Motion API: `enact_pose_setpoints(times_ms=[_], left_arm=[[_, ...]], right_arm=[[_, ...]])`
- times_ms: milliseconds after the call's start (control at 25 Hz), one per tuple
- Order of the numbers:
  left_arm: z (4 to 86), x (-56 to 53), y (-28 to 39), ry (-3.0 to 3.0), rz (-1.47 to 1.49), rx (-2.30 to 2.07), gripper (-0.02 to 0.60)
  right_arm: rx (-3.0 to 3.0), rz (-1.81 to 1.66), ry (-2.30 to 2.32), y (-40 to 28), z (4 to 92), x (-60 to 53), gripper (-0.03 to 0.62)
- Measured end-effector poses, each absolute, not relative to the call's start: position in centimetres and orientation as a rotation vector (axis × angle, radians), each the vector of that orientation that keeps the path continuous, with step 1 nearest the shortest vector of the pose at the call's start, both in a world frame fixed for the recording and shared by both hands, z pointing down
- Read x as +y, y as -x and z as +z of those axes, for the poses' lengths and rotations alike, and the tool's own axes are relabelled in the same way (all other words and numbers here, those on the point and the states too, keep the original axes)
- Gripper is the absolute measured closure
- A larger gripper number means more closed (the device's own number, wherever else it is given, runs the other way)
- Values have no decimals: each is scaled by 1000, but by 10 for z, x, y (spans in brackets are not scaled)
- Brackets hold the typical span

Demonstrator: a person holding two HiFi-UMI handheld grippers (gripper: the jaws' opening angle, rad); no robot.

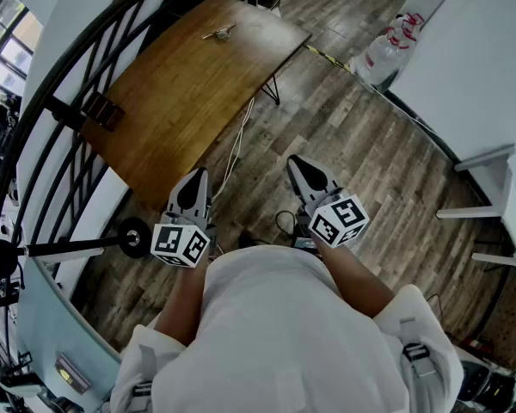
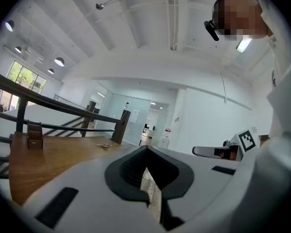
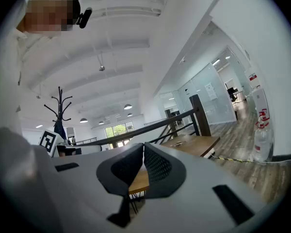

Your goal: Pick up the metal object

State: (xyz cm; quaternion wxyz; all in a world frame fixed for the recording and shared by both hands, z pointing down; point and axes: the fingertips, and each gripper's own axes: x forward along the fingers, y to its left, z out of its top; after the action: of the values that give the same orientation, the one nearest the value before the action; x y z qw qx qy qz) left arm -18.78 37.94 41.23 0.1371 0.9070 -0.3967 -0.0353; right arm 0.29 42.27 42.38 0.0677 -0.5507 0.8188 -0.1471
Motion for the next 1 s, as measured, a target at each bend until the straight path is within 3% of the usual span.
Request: enact_pose_setpoints(times_ms=[360, 1000], left_arm=[[421, 396, 168, -2595, -64, -1118, 569], [377, 401, 33, -2565, -202, -1172, 569]], right_arm=[[2459, -494, 1612, -18, 425, 436, 568], [2430, -423, 1539, -180, 392, 460, 568]])
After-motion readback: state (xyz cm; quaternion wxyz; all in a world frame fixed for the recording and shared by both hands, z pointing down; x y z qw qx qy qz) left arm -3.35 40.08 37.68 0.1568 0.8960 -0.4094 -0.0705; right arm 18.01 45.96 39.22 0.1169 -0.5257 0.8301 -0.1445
